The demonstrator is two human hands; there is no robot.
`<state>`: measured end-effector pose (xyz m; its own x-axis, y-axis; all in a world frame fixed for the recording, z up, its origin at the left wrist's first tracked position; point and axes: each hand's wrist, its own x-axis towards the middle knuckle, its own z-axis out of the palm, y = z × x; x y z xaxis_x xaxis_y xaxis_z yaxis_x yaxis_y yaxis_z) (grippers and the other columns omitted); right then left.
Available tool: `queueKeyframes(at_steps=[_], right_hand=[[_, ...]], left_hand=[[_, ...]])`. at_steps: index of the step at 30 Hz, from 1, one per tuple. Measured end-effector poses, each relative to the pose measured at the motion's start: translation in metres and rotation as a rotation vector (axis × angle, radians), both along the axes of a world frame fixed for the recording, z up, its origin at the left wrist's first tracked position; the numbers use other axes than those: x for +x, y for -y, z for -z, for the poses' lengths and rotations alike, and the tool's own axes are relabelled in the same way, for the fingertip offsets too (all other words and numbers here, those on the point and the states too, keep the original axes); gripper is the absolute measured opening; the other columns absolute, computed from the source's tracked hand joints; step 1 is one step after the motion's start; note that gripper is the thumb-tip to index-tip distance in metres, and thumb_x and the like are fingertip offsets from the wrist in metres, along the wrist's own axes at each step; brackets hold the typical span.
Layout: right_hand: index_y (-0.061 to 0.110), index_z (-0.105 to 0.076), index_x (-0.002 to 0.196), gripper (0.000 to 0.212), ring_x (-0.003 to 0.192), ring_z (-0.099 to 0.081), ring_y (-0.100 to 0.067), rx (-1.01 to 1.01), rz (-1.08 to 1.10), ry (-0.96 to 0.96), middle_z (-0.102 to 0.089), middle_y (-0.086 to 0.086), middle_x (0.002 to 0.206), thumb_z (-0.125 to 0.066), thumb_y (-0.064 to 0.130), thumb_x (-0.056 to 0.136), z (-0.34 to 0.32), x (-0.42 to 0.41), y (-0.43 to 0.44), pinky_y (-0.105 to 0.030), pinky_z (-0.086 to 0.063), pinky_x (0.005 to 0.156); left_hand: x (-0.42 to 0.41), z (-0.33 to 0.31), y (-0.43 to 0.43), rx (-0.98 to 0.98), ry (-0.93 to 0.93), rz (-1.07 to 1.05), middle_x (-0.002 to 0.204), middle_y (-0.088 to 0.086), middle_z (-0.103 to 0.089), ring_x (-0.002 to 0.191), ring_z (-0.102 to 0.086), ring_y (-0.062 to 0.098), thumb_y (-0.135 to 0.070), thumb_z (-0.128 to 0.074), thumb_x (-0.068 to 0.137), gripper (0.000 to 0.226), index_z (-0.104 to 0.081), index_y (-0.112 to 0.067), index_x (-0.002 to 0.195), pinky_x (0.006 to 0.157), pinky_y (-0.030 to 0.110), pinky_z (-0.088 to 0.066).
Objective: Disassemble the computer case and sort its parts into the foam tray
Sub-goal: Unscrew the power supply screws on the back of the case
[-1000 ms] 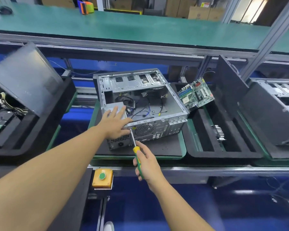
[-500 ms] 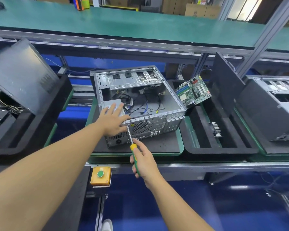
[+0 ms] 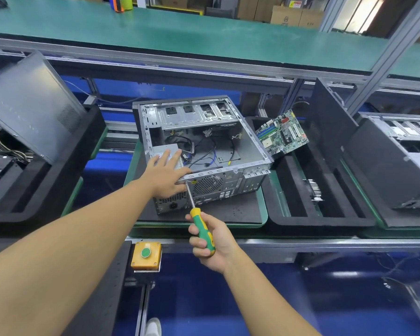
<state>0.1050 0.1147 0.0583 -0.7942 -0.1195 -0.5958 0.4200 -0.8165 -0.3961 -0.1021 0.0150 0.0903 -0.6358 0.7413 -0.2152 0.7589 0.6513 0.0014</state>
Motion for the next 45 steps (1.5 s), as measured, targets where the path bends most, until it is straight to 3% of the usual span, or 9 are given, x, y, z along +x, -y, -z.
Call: queueKeyframes(at_steps=[12,21,24,31,32,36,38,42,45], right_hand=[[0.004,-0.059,0.089,0.027,0.034,-0.040,-0.012,-0.363,-0.020,-0.052,-0.043,-0.003,0.062,-0.049,0.027,0.099,-0.004,-0.002,-0.009,-0.016,-0.025,0.028],[0.008,-0.061,0.090,0.029,0.037,-0.035,-0.009,-0.202,0.057,-0.029,-0.043,0.001,0.063,-0.051,0.035,0.099,0.002,-0.007,0.004,-0.019,-0.025,0.027],[0.011,-0.061,0.093,0.034,0.040,-0.036,-0.010,0.168,0.050,0.055,-0.050,0.002,0.064,-0.048,0.039,0.103,-0.005,-0.008,0.008,-0.019,-0.025,0.031],[0.023,-0.054,0.080,0.035,0.061,-0.055,-0.013,1.517,-0.084,0.225,-0.064,0.008,0.074,-0.049,0.054,0.095,-0.013,-0.011,0.024,-0.027,-0.035,0.051],[0.024,-0.054,0.081,0.032,0.060,-0.054,-0.013,1.459,-0.095,0.209,-0.064,0.008,0.076,-0.051,0.053,0.094,-0.014,-0.011,0.021,-0.027,-0.035,0.052],[0.007,-0.063,0.100,0.035,0.054,-0.047,-0.018,0.408,-0.103,0.149,-0.066,-0.010,0.082,-0.050,0.038,0.092,-0.027,-0.009,0.000,-0.025,-0.037,0.047],[-0.005,-0.063,0.106,0.044,0.060,-0.049,-0.019,0.149,-0.142,0.070,-0.068,-0.020,0.093,-0.046,0.030,0.087,-0.026,-0.003,-0.007,-0.028,-0.040,0.051],[0.004,-0.059,0.100,0.023,0.066,-0.050,-0.017,0.010,-0.102,-0.069,-0.066,-0.015,0.096,-0.052,0.025,0.092,-0.016,0.006,-0.003,-0.027,-0.045,0.056],[0.012,-0.056,0.097,0.010,0.063,-0.055,-0.016,0.215,-0.053,-0.025,-0.059,-0.007,0.077,-0.056,0.022,0.099,-0.007,0.007,0.006,-0.038,-0.056,0.063]], left_hand=[[0.001,0.000,0.000,-0.002,-0.010,0.000,0.165,0.007,0.016,0.152,0.014,0.034,-0.062,-0.040,0.097,0.056,-0.027,-0.047,0.149,0.121,0.053,0.002],[0.001,0.003,0.002,0.019,-0.043,0.024,0.165,0.010,0.015,0.151,0.013,0.037,-0.055,-0.044,0.099,0.056,-0.026,-0.043,0.150,0.120,0.054,0.002],[0.002,0.005,0.002,0.023,-0.051,0.029,0.165,0.010,0.015,0.151,0.013,0.038,-0.052,-0.045,0.099,0.055,-0.026,-0.042,0.150,0.120,0.055,0.002],[0.000,0.005,0.002,0.020,-0.049,0.031,0.165,0.010,0.016,0.151,0.013,0.037,-0.053,-0.044,0.099,0.056,-0.026,-0.041,0.151,0.120,0.055,0.003],[0.000,0.006,0.002,0.022,-0.046,0.029,0.165,0.010,0.016,0.151,0.014,0.037,-0.053,-0.044,0.099,0.056,-0.026,-0.041,0.151,0.120,0.054,0.003],[-0.002,0.008,0.002,0.022,-0.043,0.026,0.165,0.009,0.016,0.151,0.014,0.036,-0.055,-0.044,0.099,0.056,-0.025,-0.043,0.151,0.120,0.054,0.004],[-0.002,0.007,0.002,0.023,-0.038,0.021,0.165,0.009,0.017,0.151,0.014,0.035,-0.055,-0.044,0.099,0.057,-0.024,-0.044,0.151,0.120,0.054,0.004],[-0.001,0.007,0.002,0.032,-0.031,0.019,0.165,0.009,0.016,0.152,0.013,0.035,-0.053,-0.045,0.099,0.055,-0.026,-0.044,0.150,0.120,0.053,0.003],[-0.001,0.006,0.001,0.038,-0.030,0.017,0.165,0.009,0.015,0.152,0.013,0.035,-0.052,-0.045,0.099,0.054,-0.027,-0.044,0.149,0.120,0.054,0.003]])
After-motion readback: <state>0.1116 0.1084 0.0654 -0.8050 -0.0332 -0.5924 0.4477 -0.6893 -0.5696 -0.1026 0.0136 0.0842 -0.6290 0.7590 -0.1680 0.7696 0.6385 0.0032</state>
